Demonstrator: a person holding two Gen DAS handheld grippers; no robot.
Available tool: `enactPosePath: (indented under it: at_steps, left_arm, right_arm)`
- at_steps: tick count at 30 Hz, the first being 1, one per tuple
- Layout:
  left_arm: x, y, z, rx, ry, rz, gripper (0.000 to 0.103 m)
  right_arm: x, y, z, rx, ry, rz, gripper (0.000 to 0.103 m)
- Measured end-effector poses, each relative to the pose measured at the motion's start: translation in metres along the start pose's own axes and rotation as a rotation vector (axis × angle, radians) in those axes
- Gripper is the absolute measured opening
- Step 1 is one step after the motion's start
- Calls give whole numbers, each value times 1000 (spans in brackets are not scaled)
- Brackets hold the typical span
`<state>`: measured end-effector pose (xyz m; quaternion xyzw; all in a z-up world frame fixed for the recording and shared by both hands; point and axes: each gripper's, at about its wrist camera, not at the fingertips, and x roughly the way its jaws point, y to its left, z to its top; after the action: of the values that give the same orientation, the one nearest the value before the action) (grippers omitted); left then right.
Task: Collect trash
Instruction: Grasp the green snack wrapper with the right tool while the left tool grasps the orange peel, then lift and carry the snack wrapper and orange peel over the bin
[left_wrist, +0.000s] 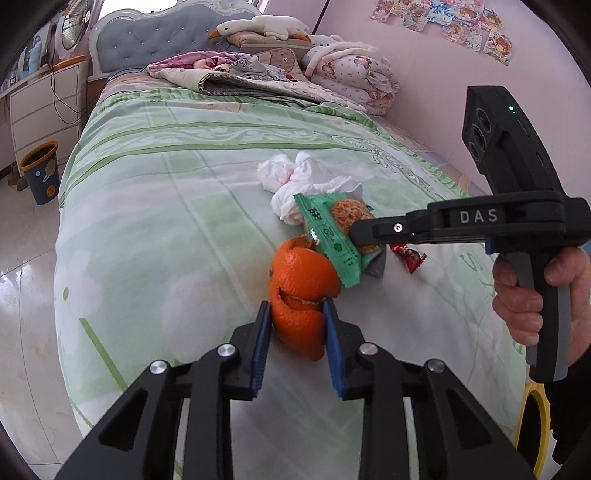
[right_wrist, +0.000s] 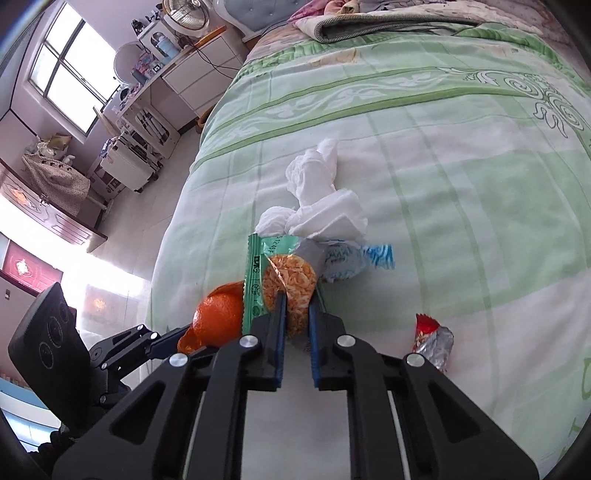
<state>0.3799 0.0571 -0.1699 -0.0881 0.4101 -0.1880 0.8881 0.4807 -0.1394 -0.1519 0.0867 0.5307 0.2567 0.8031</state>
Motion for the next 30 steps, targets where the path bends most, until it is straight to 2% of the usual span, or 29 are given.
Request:
enactPosePath:
  at_steps: [10,15,23,30]
  left_arm:
    - [-10,11,3,-43,-34,-37,25]
    - [-19,11,8,-49,-62,-59,25]
    - [-36,4,15,-34,-105,-61,25]
    - [-61,-5,17,-16,-150,-42,25]
  right_arm:
    - [-4,-27,62,85,-124,-32,10]
    - [-22,-58,77,138,-198,-109,10]
    - [-76,-97,54,177,-290,-180,10]
    - [-129,-98,17,160,-363,-208,10]
